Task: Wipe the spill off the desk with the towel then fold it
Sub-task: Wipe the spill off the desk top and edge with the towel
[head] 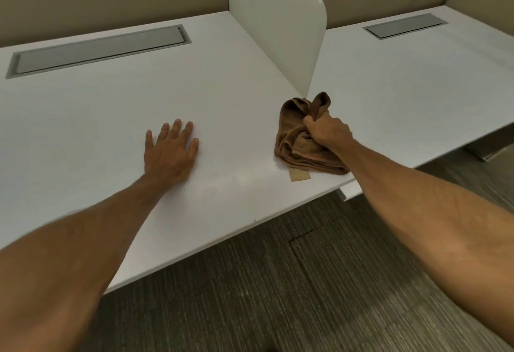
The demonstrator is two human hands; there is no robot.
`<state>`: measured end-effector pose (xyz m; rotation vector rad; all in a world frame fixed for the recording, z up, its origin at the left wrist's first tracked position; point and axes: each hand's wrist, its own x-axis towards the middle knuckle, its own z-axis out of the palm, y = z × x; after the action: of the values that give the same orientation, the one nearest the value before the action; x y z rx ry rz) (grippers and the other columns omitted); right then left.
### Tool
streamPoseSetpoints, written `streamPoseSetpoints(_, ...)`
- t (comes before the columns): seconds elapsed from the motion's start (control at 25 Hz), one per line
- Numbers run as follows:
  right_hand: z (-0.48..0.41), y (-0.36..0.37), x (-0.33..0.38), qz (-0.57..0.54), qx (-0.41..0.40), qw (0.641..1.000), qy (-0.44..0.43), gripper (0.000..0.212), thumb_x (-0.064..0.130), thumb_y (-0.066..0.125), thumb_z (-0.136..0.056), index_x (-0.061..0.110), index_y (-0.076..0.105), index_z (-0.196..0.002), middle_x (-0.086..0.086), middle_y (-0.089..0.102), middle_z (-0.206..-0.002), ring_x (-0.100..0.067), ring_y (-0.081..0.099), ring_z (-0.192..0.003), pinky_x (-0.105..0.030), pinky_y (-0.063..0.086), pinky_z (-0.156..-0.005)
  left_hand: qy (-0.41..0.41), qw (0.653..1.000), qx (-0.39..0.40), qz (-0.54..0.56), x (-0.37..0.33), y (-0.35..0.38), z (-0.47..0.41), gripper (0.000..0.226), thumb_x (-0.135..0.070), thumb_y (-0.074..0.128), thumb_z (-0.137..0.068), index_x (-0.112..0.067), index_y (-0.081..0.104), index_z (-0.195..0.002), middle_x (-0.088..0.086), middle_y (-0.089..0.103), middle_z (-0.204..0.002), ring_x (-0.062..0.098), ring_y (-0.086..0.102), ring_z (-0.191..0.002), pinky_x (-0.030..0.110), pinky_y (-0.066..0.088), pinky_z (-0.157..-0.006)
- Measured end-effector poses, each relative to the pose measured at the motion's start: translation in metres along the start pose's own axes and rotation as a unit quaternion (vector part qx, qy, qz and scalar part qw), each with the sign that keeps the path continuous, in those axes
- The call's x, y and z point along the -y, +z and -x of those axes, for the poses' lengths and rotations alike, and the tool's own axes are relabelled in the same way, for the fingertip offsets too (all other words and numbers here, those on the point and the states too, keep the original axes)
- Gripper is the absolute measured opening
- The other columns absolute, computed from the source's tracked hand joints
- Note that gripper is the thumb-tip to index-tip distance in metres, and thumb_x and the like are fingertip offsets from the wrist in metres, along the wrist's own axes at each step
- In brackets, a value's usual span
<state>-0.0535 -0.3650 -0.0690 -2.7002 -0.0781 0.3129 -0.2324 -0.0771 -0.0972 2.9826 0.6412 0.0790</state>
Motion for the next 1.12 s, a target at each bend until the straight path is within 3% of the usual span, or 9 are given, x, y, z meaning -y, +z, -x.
streamPoseSetpoints(0.24,0.043,-0.002,-0.034,-0.005,-0.027,0.998,0.053,0.061,0.052,0.031,-0.092,0.009,0.044,-0.134,-0.018,0.056,-0.128,-0.039,0.052,-0.116,-0.049,0.036,-0.101,-0.014,1.0,0.022,0.018,-0.007,-0.005,0.009,0.055,-0.042,0.021,-0.103,-0.022,0.021,-0.154,0.007,0.019,-0.162,0.03,0.014,-0.15,0.054,0.007,-0.12)
streamPoseSetpoints(0.48,0.079,0.011,-0.04,-0.033,-0.136,0.979,0.149,0.06,0.053,0.033,-0.092,0.007,0.048,-0.128,-0.018,0.052,-0.129,-0.037,0.047,-0.116,-0.049,0.036,-0.098,0.02,0.999,0.03,0.029,-0.003,-0.007,0.027,0.055,-0.042,0.022,-0.103,-0.021,0.02,-0.155,0.007,0.016,-0.163,0.029,0.012,-0.15,0.053,0.007,-0.12)
streamPoseSetpoints(0.6,0.093,0.016,-0.033,-0.106,-0.161,0.958,0.21,0.064,0.048,0.039,-0.093,0.003,0.037,-0.138,-0.022,0.041,-0.138,-0.04,0.041,-0.122,-0.048,0.036,-0.1,0.031,0.998,0.036,0.048,0.003,-0.006,0.036,0.056,-0.043,0.02,-0.103,-0.022,0.017,-0.155,0.005,0.012,-0.164,0.027,0.008,-0.152,0.051,0.004,-0.121)
streamPoseSetpoints(0.88,0.113,0.024,-0.007,-0.33,-0.181,0.869,0.321,0.08,0.037,0.048,-0.095,0.007,0.0,-0.152,-0.024,0.027,-0.149,-0.038,0.04,-0.129,-0.044,0.037,-0.106,0.039,0.997,0.009,0.062,0.004,-0.002,0.042,0.056,-0.041,0.018,-0.103,-0.02,0.018,-0.155,0.007,0.014,-0.164,0.029,0.007,-0.151,0.053,0.004,-0.121)
streamPoseSetpoints(1.12,0.143,0.058,0.033,-0.326,-0.186,0.859,0.348,0.077,0.044,0.043,-0.097,0.003,0.007,-0.151,-0.026,0.022,-0.153,-0.041,0.034,-0.135,-0.047,0.031,-0.112,0.049,0.997,0.008,0.063,0.005,-0.003,0.043,0.055,-0.039,0.018,-0.103,-0.019,0.017,-0.155,0.009,0.013,-0.164,0.03,0.006,-0.151,0.054,0.003,-0.121)
